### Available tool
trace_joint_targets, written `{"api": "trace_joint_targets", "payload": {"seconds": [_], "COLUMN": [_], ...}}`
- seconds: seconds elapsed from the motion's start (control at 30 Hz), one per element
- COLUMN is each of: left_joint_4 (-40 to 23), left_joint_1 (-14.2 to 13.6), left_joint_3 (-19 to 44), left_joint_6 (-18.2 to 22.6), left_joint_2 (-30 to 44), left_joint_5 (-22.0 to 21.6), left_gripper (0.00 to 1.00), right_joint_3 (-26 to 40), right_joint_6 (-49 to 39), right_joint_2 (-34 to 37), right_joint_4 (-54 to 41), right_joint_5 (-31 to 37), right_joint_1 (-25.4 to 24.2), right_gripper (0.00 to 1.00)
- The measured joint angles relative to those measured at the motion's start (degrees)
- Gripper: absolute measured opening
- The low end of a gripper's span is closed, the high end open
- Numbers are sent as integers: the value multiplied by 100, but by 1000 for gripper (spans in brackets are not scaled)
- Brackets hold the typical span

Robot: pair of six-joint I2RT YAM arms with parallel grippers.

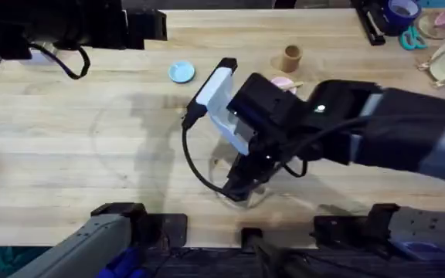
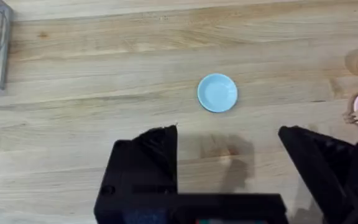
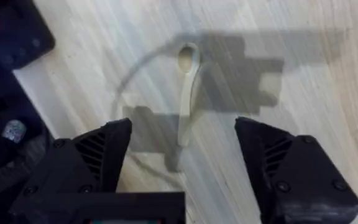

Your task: Pick up a utensil and set it on the pink plate, then put the other utensil in the container.

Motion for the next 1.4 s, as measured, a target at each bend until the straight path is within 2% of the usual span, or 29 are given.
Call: {"api": "trace_joint_targets", "payload": {"seconds": [0.17, 0.53, 1.1, 1.4], "left_joint_4": [-2, -2, -2, -2], "left_joint_1": [0, 0, 0, 0], "left_joint_3": [0, 0, 0, 0], "left_joint_6": [-1, -1, 0, -1], "left_joint_2": [0, 0, 0, 0], "left_joint_5": [0, 0, 0, 0], "left_gripper": [993, 993, 993, 993], "right_joint_3": [-2, -2, 192, 203], "right_joint_6": [182, 372, 1751, 1812], "right_joint_2": [369, 445, 817, 871], "right_joint_4": [81, -225, -302, -296], "right_joint_5": [50, 85, 281, 915], "right_joint_1": [0, 0, 21, 526], "right_gripper": [995, 996, 996, 996]}}
